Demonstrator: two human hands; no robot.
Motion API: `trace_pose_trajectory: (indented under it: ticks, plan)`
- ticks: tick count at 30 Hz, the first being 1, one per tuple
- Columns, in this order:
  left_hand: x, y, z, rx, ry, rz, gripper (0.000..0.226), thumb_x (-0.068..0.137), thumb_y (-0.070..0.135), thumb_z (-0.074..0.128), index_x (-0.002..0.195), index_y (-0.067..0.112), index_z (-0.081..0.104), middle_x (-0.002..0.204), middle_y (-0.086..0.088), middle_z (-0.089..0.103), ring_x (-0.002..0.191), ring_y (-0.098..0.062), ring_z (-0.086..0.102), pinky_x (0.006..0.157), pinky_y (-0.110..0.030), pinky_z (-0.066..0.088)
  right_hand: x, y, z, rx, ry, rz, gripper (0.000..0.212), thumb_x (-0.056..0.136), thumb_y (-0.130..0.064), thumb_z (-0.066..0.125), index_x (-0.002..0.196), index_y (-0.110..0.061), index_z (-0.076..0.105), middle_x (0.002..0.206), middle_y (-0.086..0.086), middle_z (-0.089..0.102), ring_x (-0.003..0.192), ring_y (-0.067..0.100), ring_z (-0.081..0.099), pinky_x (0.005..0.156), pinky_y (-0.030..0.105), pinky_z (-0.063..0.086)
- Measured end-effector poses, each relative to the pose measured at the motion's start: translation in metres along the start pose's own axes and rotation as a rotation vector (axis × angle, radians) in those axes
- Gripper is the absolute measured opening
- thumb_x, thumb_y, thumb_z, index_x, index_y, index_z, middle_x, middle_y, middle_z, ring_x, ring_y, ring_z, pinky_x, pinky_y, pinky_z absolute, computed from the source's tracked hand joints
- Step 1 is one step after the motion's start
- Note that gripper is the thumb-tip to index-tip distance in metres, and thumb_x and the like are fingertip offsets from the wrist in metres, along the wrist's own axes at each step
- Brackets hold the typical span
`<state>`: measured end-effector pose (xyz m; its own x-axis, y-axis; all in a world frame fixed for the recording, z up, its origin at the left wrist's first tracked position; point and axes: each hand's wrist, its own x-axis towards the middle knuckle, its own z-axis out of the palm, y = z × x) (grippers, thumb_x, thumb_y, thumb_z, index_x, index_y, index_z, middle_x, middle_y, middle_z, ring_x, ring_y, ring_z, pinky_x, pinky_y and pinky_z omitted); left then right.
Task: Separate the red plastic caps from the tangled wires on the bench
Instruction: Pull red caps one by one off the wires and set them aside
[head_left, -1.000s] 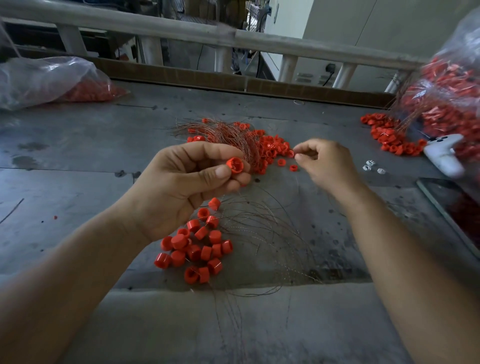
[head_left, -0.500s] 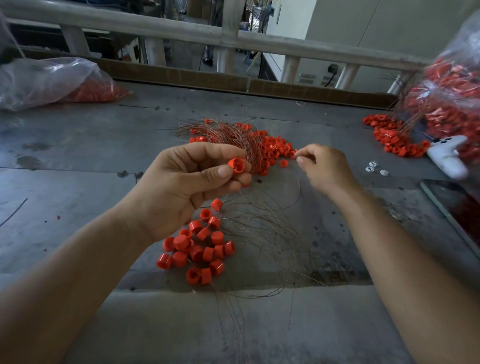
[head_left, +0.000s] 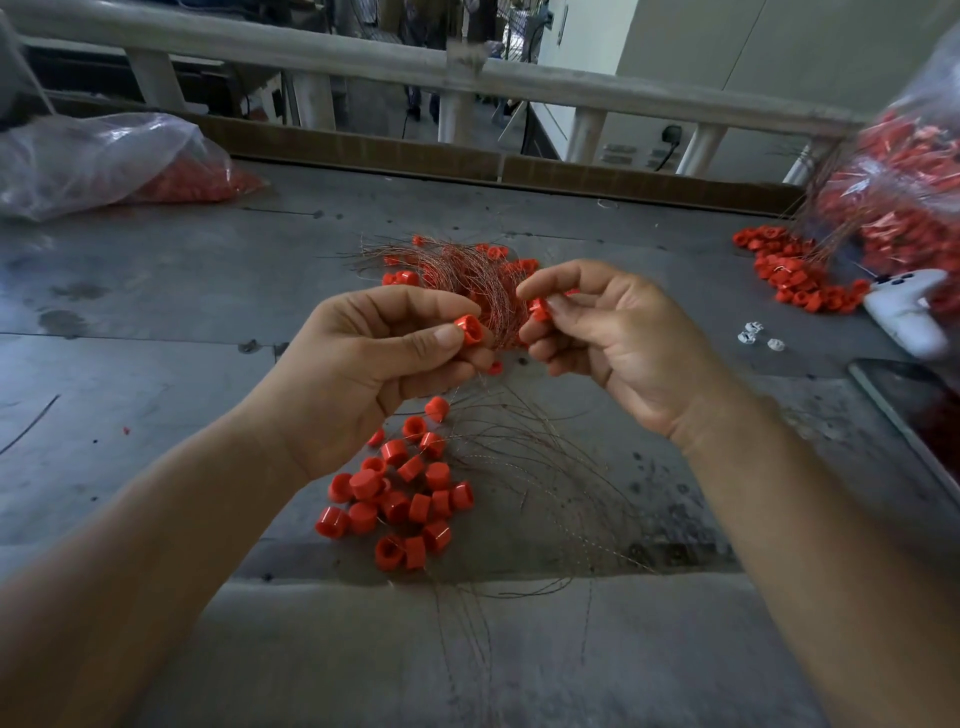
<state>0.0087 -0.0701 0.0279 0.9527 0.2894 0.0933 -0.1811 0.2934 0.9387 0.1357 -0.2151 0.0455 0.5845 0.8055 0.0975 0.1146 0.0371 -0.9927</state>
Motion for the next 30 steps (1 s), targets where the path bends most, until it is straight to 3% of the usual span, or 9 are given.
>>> trace_pose_trajectory:
  ticks: [10,12,14,19,24,27,30]
  plan:
    - [-0.001,0.001,-0.001,0.036,-0.018,0.0,0.02,0.064,0.004,0.059,0.074,0.01,0.075,0.073,-0.007,0.072,0.069,-0.013,0.07,0.059,-0.016,0.053,-0.003,-0.001,0.01,0.109,-0.09,0.041,0.018,0.09,0.001,0.044,0.087,-0.01,0.059,0.063,0.001,0.065,0.055,0.008,0.061,0.048,0.017,0.048]
    - [-0.001,0.002,-0.001,0.03,-0.022,-0.003,0.02,0.064,0.004,0.059,0.074,0.01,0.075,0.073,-0.007,0.072,0.069,-0.013,0.07,0.059,-0.016,0.053,-0.003,-0.001,0.011,0.114,-0.111,0.035,0.009,0.082,-0.006,0.053,0.088,-0.011,0.059,0.064,0.0,0.065,0.056,0.008,0.061,0.05,0.018,0.049]
    - [-0.001,0.002,-0.001,0.029,-0.025,-0.001,0.02,0.065,0.004,0.058,0.075,0.01,0.075,0.074,-0.006,0.072,0.069,-0.013,0.07,0.059,-0.016,0.053,-0.003,0.0,0.011,0.09,-0.119,0.017,0.014,0.075,-0.011,0.057,0.088,-0.012,0.06,0.067,0.0,0.065,0.059,0.009,0.061,0.052,0.018,0.049]
    - [-0.001,0.003,-0.001,0.035,-0.014,0.003,0.02,0.065,0.003,0.058,0.075,0.01,0.075,0.075,-0.007,0.072,0.07,-0.014,0.07,0.06,-0.016,0.053,-0.004,0.004,0.015,-0.086,-0.11,-0.052,0.018,0.091,-0.001,0.046,0.095,-0.015,0.056,0.074,-0.001,0.064,0.066,0.009,0.064,0.059,0.019,0.05]
    - [-0.001,0.003,0.0,0.046,0.03,-0.006,0.021,0.064,0.002,0.058,0.074,0.008,0.075,0.075,-0.007,0.073,0.07,-0.014,0.07,0.06,-0.016,0.053,-0.005,0.005,0.021,-0.344,-0.037,-0.207,0.025,0.088,-0.002,0.054,0.093,-0.027,0.06,0.079,-0.002,0.061,0.071,0.006,0.063,0.064,0.016,0.05]
    - [0.0,0.003,0.002,0.063,0.067,-0.014,0.02,0.062,0.001,0.058,0.072,0.009,0.075,0.073,-0.007,0.073,0.068,-0.014,0.07,0.059,-0.016,0.053,-0.005,0.007,0.022,-0.423,0.042,-0.294,0.032,0.085,-0.003,0.059,0.091,-0.034,0.058,0.079,-0.011,0.06,0.074,0.002,0.062,0.07,0.016,0.051]
    - [0.0,0.002,0.005,0.074,0.078,-0.02,0.021,0.061,0.001,0.057,0.069,0.009,0.075,0.071,-0.006,0.072,0.067,-0.014,0.07,0.058,-0.015,0.053,-0.006,0.01,0.026,-0.494,0.089,-0.362,0.028,0.084,-0.004,0.061,0.093,-0.03,0.059,0.082,-0.015,0.06,0.078,0.001,0.062,0.074,0.015,0.051]
